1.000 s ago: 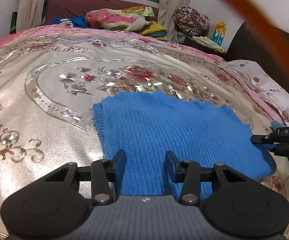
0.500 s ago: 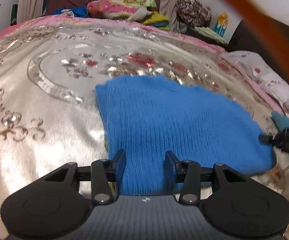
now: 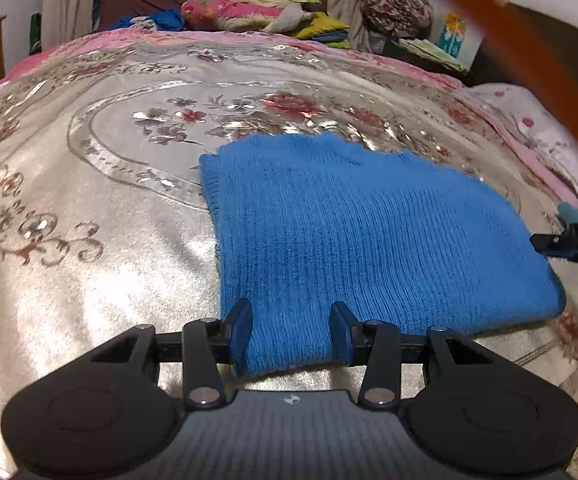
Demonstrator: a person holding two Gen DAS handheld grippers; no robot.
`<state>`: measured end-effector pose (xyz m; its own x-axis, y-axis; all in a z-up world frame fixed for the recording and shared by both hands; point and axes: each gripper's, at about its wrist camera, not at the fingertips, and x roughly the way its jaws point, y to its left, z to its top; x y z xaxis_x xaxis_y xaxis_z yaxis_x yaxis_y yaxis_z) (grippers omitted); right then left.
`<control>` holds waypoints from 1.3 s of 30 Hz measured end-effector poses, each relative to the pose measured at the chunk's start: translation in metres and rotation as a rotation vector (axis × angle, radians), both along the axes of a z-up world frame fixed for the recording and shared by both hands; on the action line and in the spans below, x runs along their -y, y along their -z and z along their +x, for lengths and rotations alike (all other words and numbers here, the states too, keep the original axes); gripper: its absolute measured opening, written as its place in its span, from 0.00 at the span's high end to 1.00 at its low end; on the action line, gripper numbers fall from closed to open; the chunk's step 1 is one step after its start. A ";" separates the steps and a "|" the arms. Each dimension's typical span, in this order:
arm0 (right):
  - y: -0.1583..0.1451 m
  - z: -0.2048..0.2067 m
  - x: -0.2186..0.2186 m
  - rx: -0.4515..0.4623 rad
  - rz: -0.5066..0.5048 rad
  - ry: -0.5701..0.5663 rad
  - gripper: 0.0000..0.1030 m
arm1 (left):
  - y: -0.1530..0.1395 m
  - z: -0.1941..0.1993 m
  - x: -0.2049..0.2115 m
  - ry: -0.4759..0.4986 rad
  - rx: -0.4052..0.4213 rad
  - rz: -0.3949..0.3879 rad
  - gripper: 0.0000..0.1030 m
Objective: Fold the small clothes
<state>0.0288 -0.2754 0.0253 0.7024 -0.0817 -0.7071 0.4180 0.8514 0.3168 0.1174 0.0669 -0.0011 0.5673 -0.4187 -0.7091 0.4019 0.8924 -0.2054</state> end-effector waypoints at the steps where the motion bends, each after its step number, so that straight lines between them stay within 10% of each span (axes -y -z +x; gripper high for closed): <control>1: -0.003 -0.001 -0.001 0.008 -0.011 0.003 0.83 | -0.001 -0.002 -0.002 -0.008 -0.002 -0.010 0.54; 9: -0.032 -0.004 -0.044 0.122 -0.084 -0.072 0.83 | 0.000 -0.007 -0.015 -0.038 0.002 -0.060 0.54; 17: -0.002 0.048 -0.103 -0.050 -0.078 -0.238 0.83 | 0.007 -0.003 -0.018 -0.002 -0.028 -0.072 0.53; 39: -0.024 0.099 -0.180 -0.076 -0.078 -0.362 0.80 | 0.000 -0.008 -0.027 0.058 -0.019 -0.125 0.53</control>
<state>0.1274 -0.0959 0.0491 0.6412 0.1072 -0.7598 0.1050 0.9686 0.2253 0.1099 0.0941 -0.0008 0.5265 -0.5365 -0.6595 0.4472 0.8345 -0.3218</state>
